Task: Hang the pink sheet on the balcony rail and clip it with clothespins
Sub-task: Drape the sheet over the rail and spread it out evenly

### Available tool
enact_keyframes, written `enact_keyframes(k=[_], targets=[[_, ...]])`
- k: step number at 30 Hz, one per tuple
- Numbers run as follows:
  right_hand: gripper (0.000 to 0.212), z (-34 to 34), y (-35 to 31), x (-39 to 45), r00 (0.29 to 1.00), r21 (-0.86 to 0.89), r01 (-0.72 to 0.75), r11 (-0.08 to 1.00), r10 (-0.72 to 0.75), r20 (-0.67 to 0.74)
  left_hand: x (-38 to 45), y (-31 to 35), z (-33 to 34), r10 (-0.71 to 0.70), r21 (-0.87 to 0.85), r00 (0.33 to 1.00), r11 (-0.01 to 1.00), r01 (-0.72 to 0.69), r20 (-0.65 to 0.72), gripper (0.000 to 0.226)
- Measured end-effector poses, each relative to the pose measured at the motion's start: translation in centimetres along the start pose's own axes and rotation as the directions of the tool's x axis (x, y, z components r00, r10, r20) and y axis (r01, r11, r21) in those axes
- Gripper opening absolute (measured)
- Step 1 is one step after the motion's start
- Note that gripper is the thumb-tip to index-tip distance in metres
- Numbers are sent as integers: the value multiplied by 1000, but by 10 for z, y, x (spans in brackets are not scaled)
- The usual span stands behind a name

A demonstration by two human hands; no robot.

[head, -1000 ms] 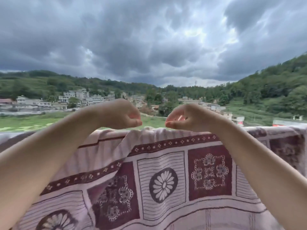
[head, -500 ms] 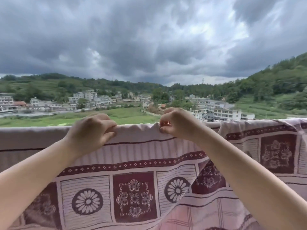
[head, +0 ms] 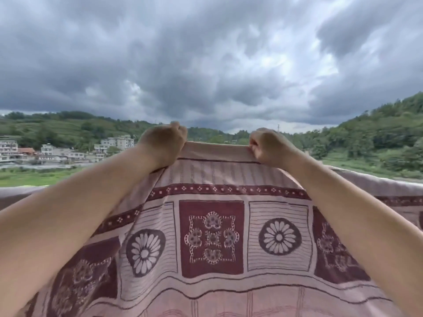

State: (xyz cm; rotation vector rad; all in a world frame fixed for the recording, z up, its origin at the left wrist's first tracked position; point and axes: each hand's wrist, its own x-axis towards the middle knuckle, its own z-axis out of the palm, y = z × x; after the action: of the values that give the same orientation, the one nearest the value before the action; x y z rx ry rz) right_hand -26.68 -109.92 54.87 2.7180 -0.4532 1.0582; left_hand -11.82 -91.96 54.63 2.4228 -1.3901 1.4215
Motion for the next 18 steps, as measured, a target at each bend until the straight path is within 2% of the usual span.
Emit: enact_keyframes(k=[2,3,5,6,7,8,9,11,12,13,15,18], targets=[[18,21,-4,18,958,-91,-25,996,50,281,9,-2,11,72,21,976,997,-78,206,25],[20,31,-6,19,886,-129,-2,992,61,459,7,1,21,140,-39,920,990,-135,367,22],[22,40,-16,11,683,-167,13,986,113,721,2,6,41,276,-239,701,959,-153,658,15],[21,38,-22,6,620,-157,15,987,114,776,-3,7,47,323,-306,592,943,-133,738,16],[20,36,-29,3,614,-125,29,992,81,785,-8,5,51,346,-351,532,931,-96,772,18],[20,32,-38,0,644,-80,48,996,30,764,-12,0,51,360,-389,542,919,-66,759,22],[21,28,-48,-2,699,-24,64,998,-28,715,-15,-6,48,357,-424,602,905,-35,714,24],[28,20,-77,-3,810,116,87,989,-138,570,-27,-28,36,297,-443,780,896,-28,551,25],[28,19,-94,-4,860,184,107,977,-183,477,-35,-42,31,262,-449,837,893,-21,481,27],[28,19,-114,-5,900,238,138,961,-222,375,-45,-58,27,240,-461,870,887,-16,431,28],[28,23,-156,-9,932,293,193,936,-269,244,-74,-94,25,217,-488,901,873,-8,375,31],[34,39,-219,-9,931,293,235,927,-302,208,-131,-154,28,138,-517,954,856,21,268,33]])
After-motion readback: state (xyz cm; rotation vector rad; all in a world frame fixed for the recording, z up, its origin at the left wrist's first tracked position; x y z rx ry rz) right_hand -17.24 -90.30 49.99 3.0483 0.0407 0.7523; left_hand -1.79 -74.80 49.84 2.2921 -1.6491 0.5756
